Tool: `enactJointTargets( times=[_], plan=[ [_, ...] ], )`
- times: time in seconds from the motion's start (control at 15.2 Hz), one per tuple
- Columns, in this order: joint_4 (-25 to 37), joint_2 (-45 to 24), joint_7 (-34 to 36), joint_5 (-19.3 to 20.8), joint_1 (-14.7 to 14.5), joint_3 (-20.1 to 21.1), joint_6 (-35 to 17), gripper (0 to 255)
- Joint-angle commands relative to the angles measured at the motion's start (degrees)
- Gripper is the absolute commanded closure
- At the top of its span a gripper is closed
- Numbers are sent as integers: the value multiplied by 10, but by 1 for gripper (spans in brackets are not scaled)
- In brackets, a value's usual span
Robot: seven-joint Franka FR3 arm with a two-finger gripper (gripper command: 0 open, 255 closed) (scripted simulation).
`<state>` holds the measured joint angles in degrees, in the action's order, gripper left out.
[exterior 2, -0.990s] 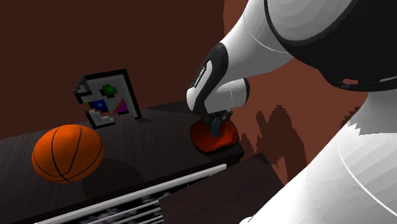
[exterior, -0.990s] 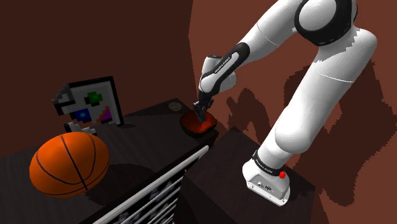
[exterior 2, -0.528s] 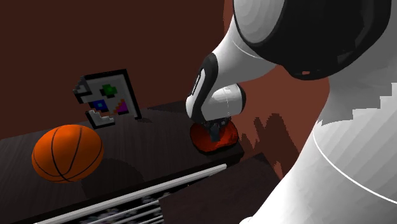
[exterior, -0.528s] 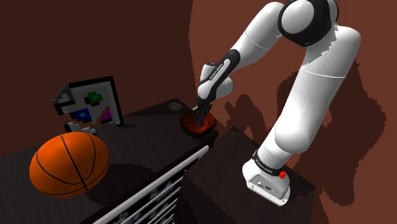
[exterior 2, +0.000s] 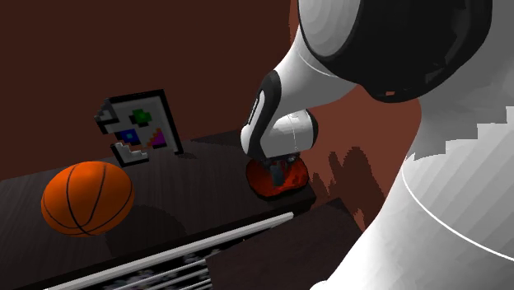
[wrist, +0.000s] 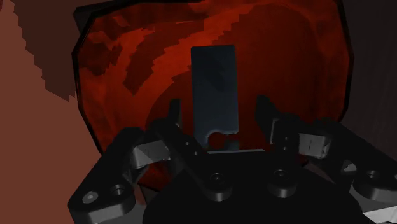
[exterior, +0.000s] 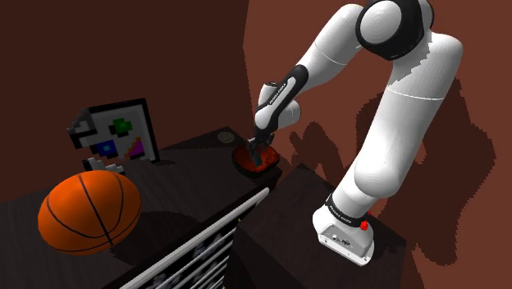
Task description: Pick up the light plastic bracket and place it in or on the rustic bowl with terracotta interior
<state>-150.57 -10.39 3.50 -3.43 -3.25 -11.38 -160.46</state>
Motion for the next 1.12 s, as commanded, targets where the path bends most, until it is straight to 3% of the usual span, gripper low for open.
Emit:
enactJointTargets(
  times=[0.0, 0.26, 0.53, 1.06],
  plan=[
    [0, 0, 0, 0, 0, 0, 0, 0],
    [0, 0, 0, 0, 0, 0, 0, 0],
    [-3, 88, 33, 46, -10, -18, 82, 0],
    [-3, 88, 33, 46, -9, -17, 82, 0]
  ],
)
